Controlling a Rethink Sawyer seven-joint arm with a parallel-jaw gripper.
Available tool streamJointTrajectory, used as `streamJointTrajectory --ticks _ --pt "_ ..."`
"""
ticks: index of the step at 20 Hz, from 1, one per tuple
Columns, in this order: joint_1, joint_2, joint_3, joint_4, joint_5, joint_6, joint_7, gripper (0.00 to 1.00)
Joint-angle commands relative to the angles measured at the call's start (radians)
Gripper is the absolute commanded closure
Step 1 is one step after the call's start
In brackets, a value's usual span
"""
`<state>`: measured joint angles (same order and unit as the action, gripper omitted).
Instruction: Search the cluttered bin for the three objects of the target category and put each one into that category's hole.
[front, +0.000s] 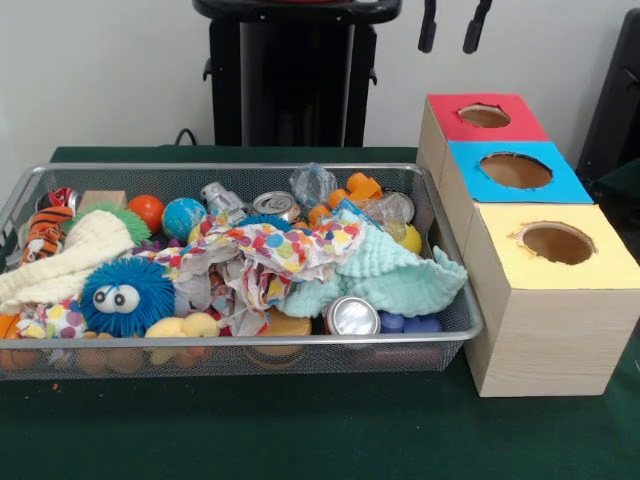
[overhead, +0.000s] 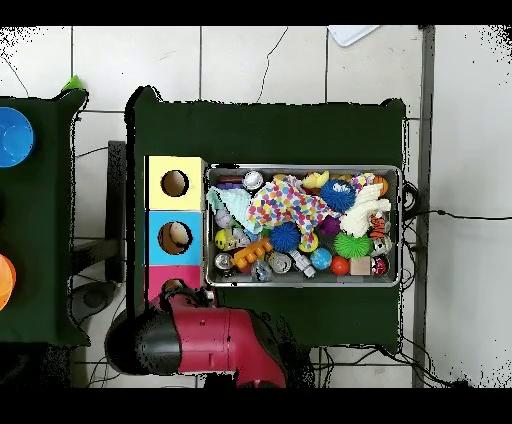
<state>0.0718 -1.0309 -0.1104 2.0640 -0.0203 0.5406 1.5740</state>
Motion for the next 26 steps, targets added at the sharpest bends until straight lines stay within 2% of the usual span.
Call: streamJointTrajectory --ticks 1,5,12,16,19,26 --pt "-0.020 0.094 -0.022 -0.124 -0.045 -0.031 0.180 0.00" --pt "-0.052 0.110 0.002 -0.130 -0.033 -0.077 0.147 0.00" --pt "-0.063 0.160 -0.019 -0.161 -0.060 -0.163 0.149 0.00" --pt "-0.100 0.179 -0.002 -0.160 -0.063 -0.197 0.107 0.00" --pt "-0.132 0.187 0.017 -0.161 -0.088 -0.217 0.056 0.00" --pt "-0.198 0.215 0.053 -0.186 -0.145 -0.251 0.012 0.00"
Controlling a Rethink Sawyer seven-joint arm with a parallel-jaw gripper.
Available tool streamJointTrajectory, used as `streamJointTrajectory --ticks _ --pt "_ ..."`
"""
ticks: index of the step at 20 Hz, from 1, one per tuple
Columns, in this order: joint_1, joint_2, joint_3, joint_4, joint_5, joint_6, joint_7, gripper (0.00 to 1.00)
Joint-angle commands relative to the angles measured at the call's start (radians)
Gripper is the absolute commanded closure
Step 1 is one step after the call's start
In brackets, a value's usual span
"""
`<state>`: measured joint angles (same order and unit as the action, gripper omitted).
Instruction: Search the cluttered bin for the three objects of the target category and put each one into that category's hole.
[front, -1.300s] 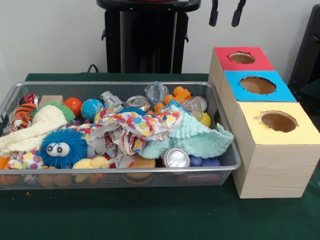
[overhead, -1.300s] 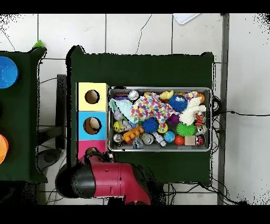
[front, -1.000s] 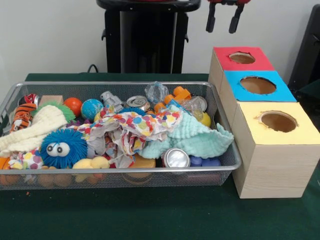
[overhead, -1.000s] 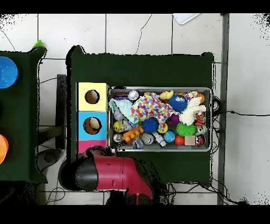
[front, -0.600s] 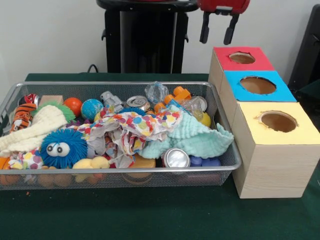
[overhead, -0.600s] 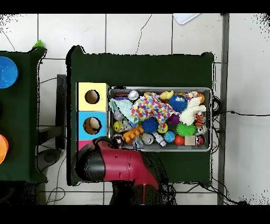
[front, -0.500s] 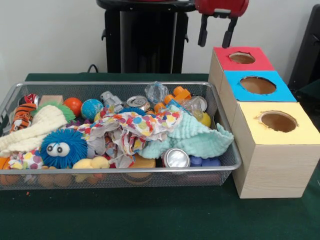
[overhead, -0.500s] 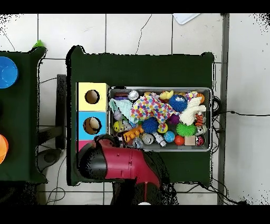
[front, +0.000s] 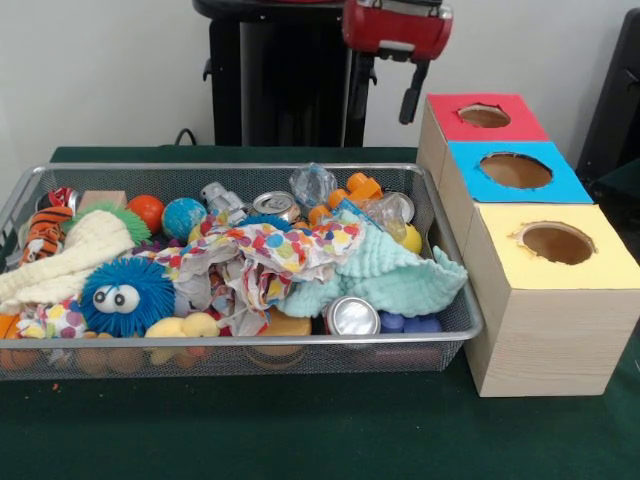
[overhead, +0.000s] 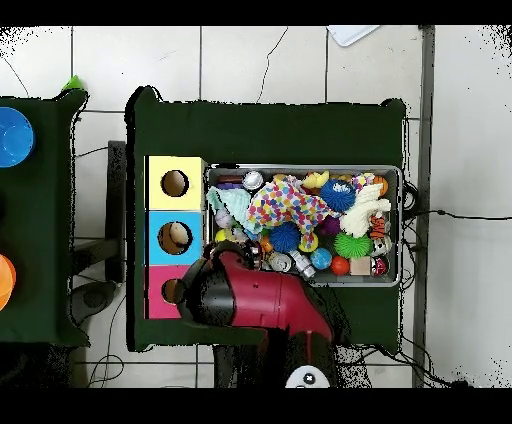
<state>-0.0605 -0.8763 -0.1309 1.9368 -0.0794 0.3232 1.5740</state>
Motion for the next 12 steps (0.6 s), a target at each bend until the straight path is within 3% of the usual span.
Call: streamJointTrajectory --ticks 1,12 --pt "-0.076 0.061 0.081 -0.063 -0.096 -0.030 0.004 0.00" --pt "-0.160 0.106 0.135 -0.110 -0.188 -0.108 0.019 0.00"
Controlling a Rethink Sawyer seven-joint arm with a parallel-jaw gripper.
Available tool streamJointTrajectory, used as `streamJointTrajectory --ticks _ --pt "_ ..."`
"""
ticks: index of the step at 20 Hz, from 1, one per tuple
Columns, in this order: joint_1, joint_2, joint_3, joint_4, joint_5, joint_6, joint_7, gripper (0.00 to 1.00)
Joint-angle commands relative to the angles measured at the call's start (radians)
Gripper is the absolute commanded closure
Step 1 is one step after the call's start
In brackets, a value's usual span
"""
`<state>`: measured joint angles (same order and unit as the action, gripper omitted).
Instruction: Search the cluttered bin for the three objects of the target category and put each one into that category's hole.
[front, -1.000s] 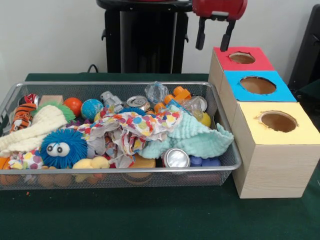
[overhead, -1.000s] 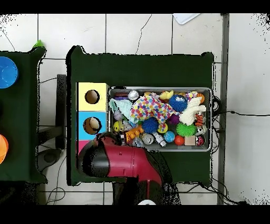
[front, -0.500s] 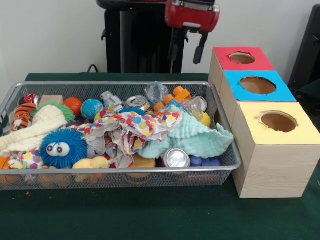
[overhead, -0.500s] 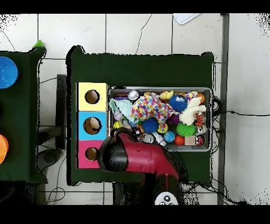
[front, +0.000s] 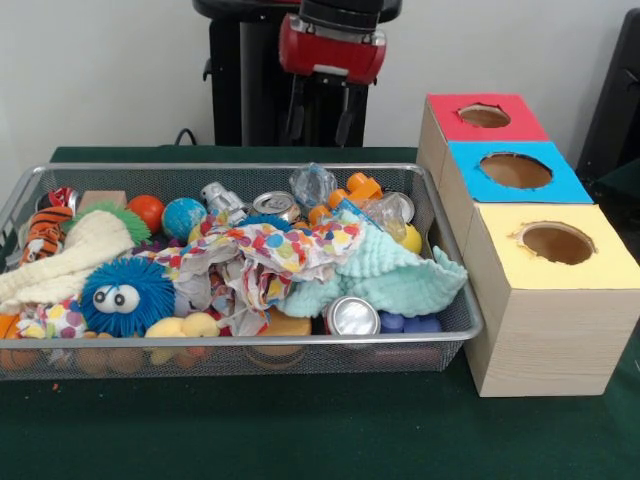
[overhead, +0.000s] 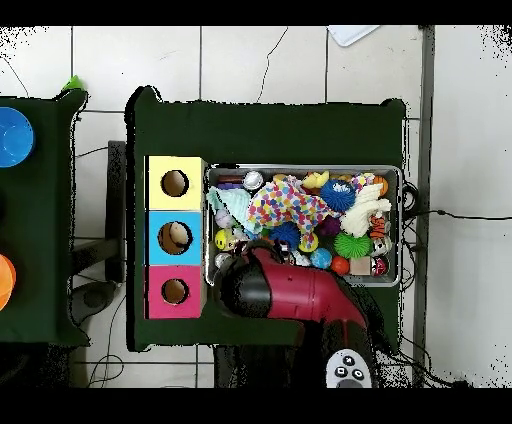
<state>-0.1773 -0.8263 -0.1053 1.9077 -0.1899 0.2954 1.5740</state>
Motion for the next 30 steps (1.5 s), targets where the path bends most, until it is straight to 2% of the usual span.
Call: streamJointTrajectory --ticks 1,9,17,30 --pt "-0.047 0.056 0.110 -0.085 -0.086 -0.091 0.022 0.00" --pt "-0.073 0.077 0.125 -0.136 -0.136 -0.099 0.015 0.00" --pt "-0.094 0.113 0.153 -0.171 -0.129 -0.110 0.050 0.00" --pt "-0.132 0.137 0.191 -0.228 -0.146 -0.070 0.014 0.00"
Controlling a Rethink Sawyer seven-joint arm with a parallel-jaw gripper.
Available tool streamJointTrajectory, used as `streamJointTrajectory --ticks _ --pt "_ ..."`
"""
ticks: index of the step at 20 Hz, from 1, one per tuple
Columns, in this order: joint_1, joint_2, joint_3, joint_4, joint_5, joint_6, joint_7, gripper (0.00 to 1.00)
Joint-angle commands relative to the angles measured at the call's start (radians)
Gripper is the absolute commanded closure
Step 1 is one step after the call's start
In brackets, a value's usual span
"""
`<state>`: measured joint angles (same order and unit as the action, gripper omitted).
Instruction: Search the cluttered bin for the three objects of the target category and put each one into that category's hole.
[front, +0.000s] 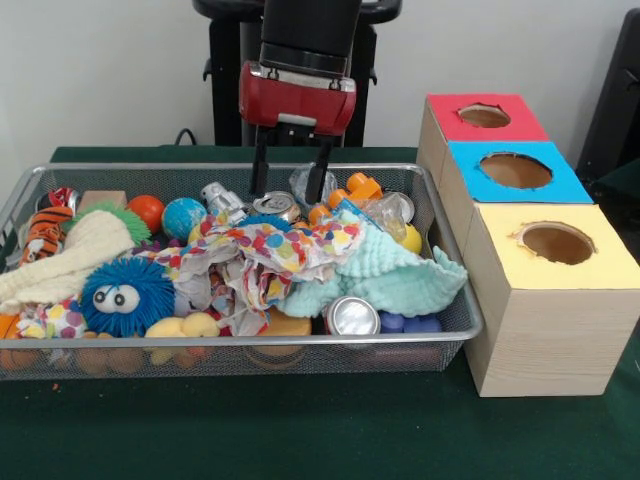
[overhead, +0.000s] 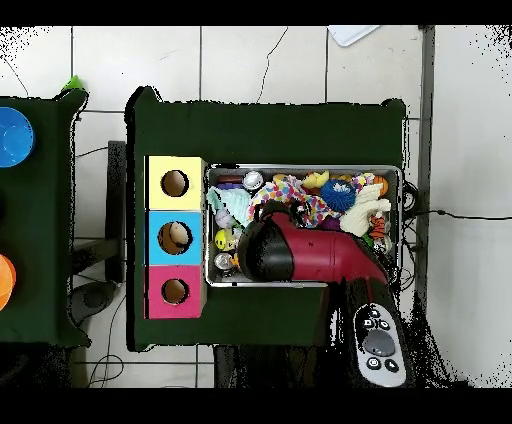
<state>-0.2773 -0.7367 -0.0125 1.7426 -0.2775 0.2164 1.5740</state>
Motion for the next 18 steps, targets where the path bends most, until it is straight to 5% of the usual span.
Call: streamJointTrajectory --ticks 1,18 --pt "-0.033 0.048 0.097 -0.060 -0.061 0.005 0.015 0.00" --pt "0.027 0.153 0.019 -0.118 -0.136 -0.068 0.053 0.00"
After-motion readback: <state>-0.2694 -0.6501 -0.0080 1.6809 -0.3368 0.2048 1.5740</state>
